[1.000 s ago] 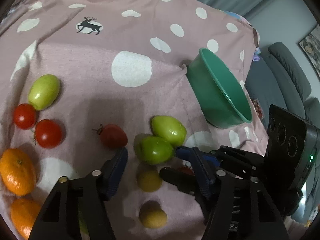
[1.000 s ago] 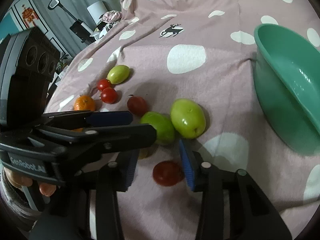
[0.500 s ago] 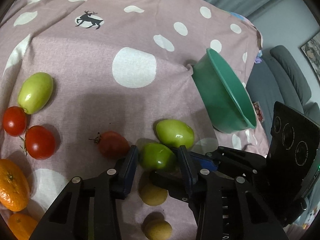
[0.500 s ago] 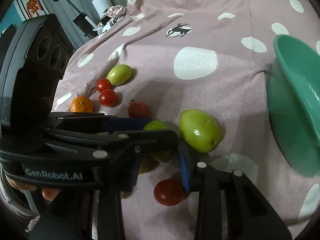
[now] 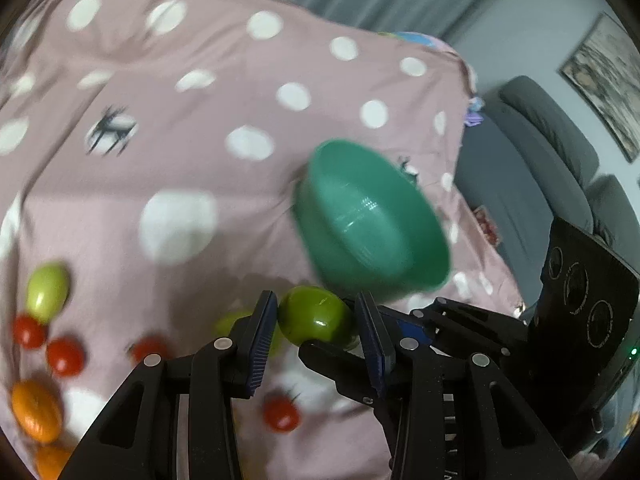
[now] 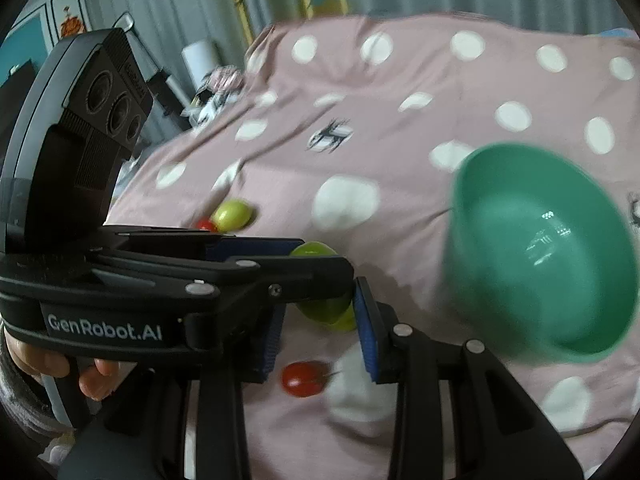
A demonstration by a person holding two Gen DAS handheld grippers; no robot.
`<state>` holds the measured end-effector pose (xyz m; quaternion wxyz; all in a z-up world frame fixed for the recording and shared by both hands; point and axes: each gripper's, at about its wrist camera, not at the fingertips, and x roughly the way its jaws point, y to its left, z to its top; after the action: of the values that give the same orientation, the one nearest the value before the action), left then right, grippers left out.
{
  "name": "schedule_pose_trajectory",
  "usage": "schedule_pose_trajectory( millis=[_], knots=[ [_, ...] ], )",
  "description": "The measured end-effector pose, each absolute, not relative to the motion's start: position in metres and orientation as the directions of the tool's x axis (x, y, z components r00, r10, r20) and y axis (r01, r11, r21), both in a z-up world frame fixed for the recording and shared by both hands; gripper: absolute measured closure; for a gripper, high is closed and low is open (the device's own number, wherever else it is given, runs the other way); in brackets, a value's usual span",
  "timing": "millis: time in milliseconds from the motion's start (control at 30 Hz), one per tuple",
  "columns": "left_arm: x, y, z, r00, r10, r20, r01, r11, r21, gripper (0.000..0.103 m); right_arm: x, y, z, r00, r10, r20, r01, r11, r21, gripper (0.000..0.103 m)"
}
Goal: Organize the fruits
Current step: 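Carry the lime into the teal bowl and open the left gripper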
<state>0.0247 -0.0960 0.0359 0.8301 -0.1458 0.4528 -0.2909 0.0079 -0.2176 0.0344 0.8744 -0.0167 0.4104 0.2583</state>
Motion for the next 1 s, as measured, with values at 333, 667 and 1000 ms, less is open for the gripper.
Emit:
schedule_pose_trajectory(
  millis=[333,667,1000],
  knots=[
    [0.058,-0.195,0.04,0.375,-0.655,-0.656,0.463,0.745,-0.48,0.063,0.028,-0.308,0.05,0.644,0.307,-0.7,-0.296,0.945,0.142,0.068],
    [0.075,-0.226,0.017,0.356,-0.623,-0.696,0.444,0.768,-0.461,0.062,0.054,-0.332,0.018,0.605,0.259,-0.753,-0.222,0.963,0.154,0.066],
    [0.069,-0.19,0.035,0.403,-0.617,-0.675,0.417,0.781,-0.465,0.01,0.042,-0.337,0.032,0.658,0.225,-0.718,-0.172,0.974,0.148,0.041]
  ],
)
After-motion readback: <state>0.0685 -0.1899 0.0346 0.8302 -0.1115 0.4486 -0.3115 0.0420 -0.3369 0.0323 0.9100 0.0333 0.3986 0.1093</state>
